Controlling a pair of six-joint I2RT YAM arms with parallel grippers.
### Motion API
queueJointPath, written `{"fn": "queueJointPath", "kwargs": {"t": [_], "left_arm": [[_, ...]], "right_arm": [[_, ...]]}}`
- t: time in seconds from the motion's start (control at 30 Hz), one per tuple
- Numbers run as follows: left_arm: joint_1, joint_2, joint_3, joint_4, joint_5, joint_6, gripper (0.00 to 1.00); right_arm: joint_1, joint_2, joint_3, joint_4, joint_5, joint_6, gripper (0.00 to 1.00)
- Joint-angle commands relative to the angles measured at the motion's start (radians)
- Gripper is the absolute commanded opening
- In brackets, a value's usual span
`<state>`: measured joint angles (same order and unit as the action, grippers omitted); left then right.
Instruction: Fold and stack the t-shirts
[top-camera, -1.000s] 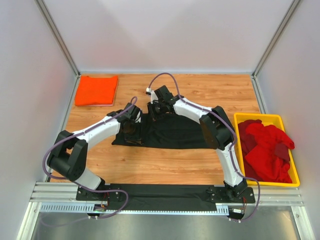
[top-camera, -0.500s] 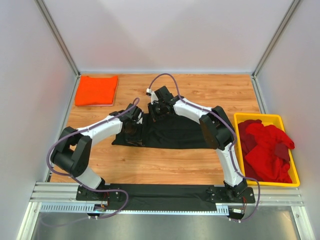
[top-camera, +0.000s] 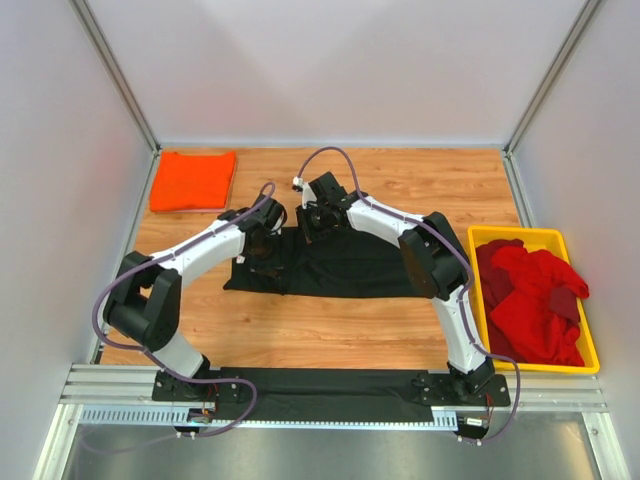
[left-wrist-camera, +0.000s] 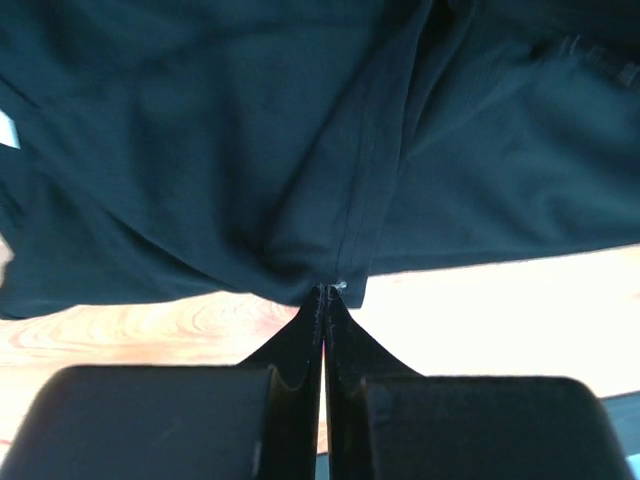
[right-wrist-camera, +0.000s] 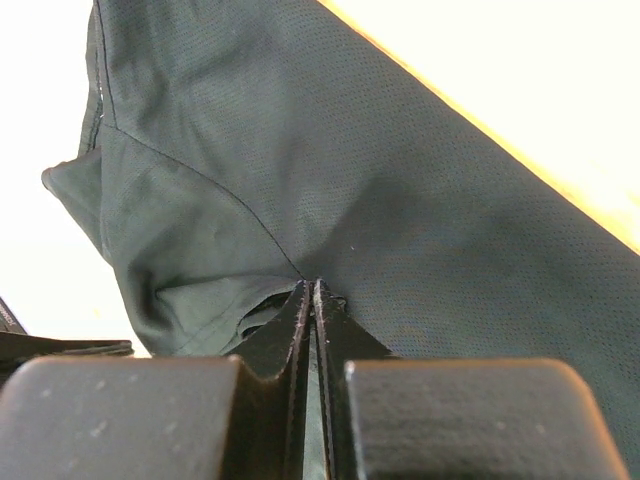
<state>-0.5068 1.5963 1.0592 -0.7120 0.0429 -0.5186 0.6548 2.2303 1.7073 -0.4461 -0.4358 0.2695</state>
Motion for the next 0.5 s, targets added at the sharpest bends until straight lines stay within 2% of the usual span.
{"fn": "queueJointPath", "kwargs": {"t": [0.0, 0.1, 0.23, 0.37, 0.47], "left_arm": [[0.036, 0.016, 0.061, -0.061, -0.066, -0.056, 0.00], [0.063, 0.024, 0.061, -0.076, -0.051, -0.058, 0.00], [0.039, -0.027, 0.007, 0.021, 0.072, 0.098, 0.00], [-0.033, -0.068, -0.002, 0.034, 0.060, 0.176, 0.23], [-0.078, -0.046, 0.022, 0.014, 0.035, 0.203, 0.28]], "right_arm": [[-0.001, -0.032, 0.015, 0.018, 0.016, 0.000, 0.03], [-0.004, -0.031, 0.015, 0.018, 0.026, 0.002, 0.02], [-0.007, -0.031, 0.018, 0.015, 0.020, 0.005, 0.01], [-0.011, -0.040, 0.022, 0.004, 0.032, 0.023, 0.00], [-0.012, -0.057, 0.015, -0.011, 0.049, 0.042, 0.00]]}}
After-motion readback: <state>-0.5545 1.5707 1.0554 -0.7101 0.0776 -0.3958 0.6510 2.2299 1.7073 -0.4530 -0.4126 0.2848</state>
